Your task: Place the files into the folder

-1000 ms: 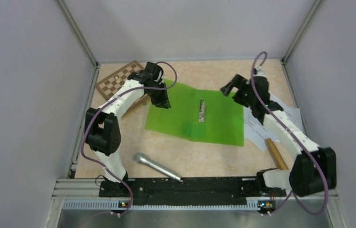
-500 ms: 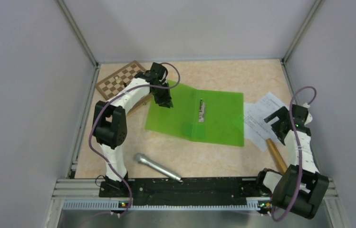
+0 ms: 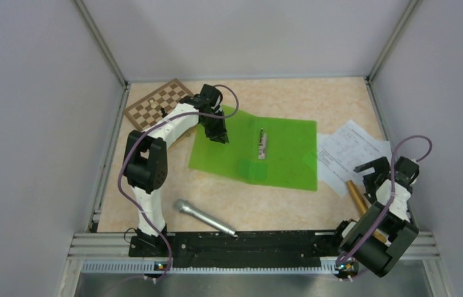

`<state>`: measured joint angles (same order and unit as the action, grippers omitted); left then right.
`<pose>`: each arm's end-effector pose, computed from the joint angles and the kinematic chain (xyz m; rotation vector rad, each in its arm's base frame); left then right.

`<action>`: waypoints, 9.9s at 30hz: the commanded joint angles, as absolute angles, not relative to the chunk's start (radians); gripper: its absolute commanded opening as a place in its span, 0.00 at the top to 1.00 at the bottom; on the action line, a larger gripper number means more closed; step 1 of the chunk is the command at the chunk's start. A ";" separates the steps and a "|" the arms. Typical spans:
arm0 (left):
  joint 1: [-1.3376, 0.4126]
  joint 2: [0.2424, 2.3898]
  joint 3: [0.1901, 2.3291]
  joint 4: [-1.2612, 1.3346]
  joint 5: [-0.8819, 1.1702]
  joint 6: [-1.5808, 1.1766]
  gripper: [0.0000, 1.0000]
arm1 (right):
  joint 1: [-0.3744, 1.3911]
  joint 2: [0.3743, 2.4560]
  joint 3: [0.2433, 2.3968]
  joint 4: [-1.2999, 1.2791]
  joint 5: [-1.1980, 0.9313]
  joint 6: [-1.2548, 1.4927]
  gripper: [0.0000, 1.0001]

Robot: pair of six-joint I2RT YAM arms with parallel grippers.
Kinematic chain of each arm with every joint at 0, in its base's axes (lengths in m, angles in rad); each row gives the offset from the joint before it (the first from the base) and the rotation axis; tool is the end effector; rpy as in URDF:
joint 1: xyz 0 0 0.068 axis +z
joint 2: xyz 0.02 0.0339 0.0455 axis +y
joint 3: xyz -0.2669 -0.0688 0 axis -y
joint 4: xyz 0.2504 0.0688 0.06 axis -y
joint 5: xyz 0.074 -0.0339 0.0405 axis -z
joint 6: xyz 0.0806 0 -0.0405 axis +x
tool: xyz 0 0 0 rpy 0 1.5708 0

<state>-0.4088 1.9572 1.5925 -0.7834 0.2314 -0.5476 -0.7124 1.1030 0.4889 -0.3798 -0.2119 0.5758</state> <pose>0.3950 -0.1913 0.1884 -0.1253 2.8151 -0.5688 0.1792 -0.1324 0.1284 1.4636 2.0828 0.2184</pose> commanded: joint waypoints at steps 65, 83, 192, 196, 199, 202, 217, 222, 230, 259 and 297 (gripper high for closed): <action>-0.711 2.419 1.992 -0.571 0.417 -0.640 0.77 | -0.719 1.316 0.397 0.222 -0.686 0.648 0.02; -0.607 2.318 1.848 -0.620 0.192 -0.575 0.78 | -0.718 1.268 0.418 0.080 -0.616 0.578 0.02; -0.788 2.514 2.083 -0.413 0.453 -0.724 0.79 | -0.632 1.468 0.418 0.438 -0.598 0.855 1.00; -0.788 2.409 2.057 -0.421 0.440 -0.686 0.77 | -0.619 1.360 0.470 0.333 -0.569 0.824 1.00; -0.788 2.322 2.041 -0.442 0.435 -0.653 0.75 | -0.598 1.255 0.531 0.253 -0.533 0.806 1.00; -0.786 2.227 2.031 -0.480 0.424 -0.613 0.73 | -0.562 1.169 0.599 0.204 -0.508 0.802 1.00; -0.434 1.837 1.608 -0.589 0.317 -0.551 0.71 | -0.013 1.216 0.921 0.237 -0.573 0.817 1.00; -0.312 1.795 1.543 -0.690 0.291 -0.521 0.71 | 0.142 1.339 0.951 0.391 -0.702 0.874 1.00; -0.237 1.730 1.588 -0.814 0.125 -0.445 0.62 | 0.152 1.432 0.764 0.456 -0.657 0.842 1.00; -0.080 1.807 1.515 -0.838 0.095 -0.391 0.20 | 0.136 1.675 0.640 0.499 -0.645 0.778 1.00; -0.081 1.803 1.505 -0.833 0.142 -0.388 0.21 | 0.136 1.664 0.903 -0.029 -0.545 0.527 0.19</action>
